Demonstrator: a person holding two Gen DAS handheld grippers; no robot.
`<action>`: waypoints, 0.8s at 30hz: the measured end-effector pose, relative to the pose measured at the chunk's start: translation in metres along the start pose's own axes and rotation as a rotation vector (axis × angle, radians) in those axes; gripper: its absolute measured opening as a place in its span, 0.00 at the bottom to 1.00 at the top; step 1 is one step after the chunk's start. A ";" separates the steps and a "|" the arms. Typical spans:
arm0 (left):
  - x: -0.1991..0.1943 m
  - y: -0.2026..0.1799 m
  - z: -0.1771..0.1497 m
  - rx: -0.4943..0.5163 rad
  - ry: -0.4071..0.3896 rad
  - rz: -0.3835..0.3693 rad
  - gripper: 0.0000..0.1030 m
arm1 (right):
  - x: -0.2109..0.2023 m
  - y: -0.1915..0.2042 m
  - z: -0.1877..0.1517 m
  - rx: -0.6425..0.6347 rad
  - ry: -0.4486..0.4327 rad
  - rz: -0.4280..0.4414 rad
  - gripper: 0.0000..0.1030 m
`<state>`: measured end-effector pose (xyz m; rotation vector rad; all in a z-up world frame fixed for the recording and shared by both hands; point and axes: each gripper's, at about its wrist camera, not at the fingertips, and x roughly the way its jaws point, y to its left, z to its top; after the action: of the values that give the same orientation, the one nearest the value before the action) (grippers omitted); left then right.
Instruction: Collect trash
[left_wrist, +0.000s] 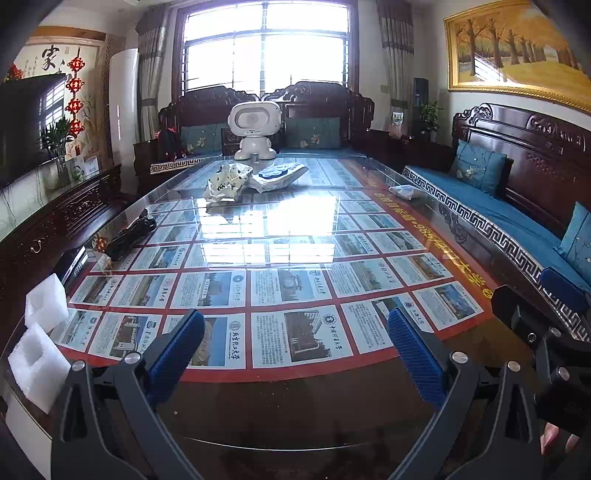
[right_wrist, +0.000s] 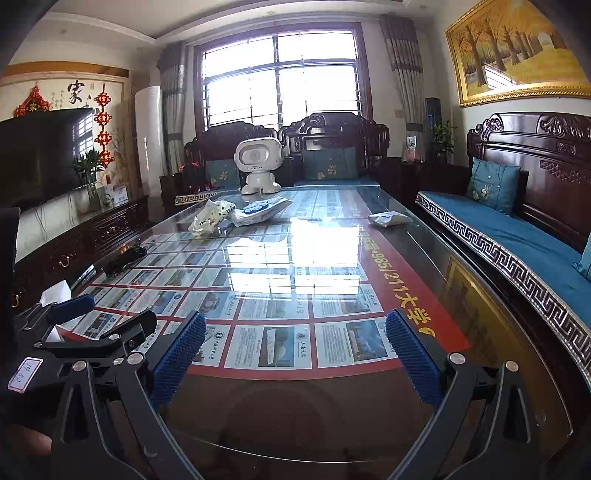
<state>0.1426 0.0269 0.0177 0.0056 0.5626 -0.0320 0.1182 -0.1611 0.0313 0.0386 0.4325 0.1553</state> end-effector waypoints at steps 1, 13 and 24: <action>0.000 0.000 -0.001 0.002 0.006 0.001 0.96 | 0.000 0.000 0.000 -0.001 0.000 -0.001 0.92; 0.005 -0.003 -0.006 -0.002 0.076 -0.015 0.96 | -0.001 -0.005 -0.003 0.022 0.020 0.011 0.92; 0.005 -0.008 -0.008 0.008 0.116 -0.036 0.96 | -0.002 -0.006 -0.003 0.031 0.026 0.023 0.92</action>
<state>0.1426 0.0185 0.0083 0.0056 0.6788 -0.0693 0.1159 -0.1676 0.0290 0.0721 0.4601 0.1716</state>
